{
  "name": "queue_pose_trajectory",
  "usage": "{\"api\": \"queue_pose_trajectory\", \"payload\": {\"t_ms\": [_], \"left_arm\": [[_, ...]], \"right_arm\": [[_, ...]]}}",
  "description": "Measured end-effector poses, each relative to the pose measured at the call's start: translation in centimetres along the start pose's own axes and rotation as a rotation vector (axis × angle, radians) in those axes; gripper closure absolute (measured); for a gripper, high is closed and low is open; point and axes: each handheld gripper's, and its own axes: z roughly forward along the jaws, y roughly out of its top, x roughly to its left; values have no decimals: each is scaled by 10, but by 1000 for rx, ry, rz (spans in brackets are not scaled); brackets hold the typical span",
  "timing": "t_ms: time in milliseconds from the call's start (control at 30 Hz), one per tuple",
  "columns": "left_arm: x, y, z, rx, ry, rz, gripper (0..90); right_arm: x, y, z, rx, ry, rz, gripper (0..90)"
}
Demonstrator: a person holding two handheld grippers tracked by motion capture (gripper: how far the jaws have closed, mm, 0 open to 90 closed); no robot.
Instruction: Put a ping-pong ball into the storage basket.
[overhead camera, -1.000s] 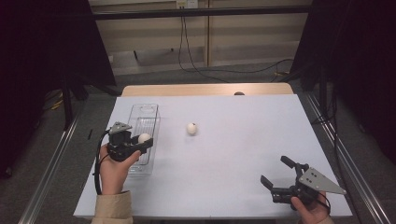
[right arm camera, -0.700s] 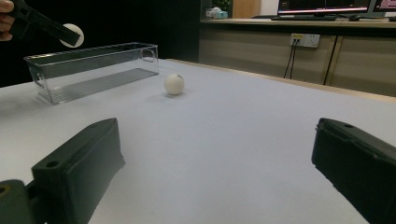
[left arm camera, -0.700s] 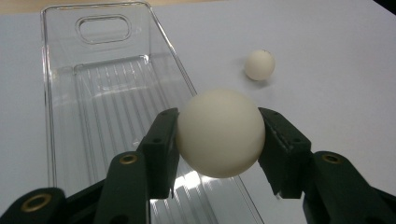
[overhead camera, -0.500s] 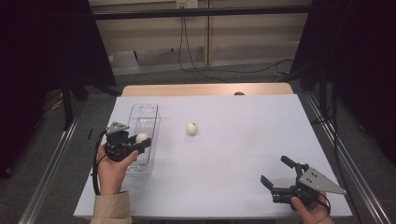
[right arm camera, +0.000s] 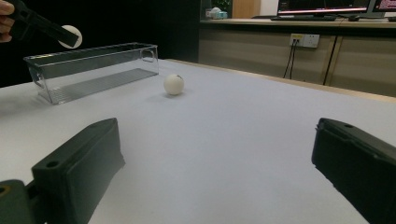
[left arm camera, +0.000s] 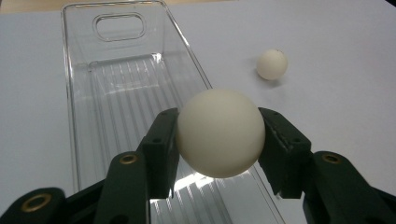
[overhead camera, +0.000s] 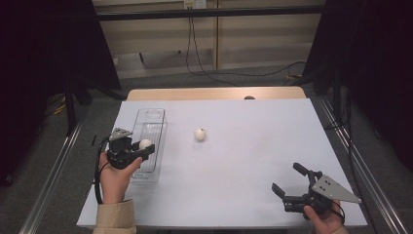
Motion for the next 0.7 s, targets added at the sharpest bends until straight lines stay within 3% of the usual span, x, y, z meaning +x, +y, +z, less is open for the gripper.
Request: {"api": "queue_pose_trajectory", "payload": {"t_ms": [700], "left_arm": [[7,-7,5,11,44,-5,511]], "right_arm": [[0,0,0,-1,0,-2,10]]}}
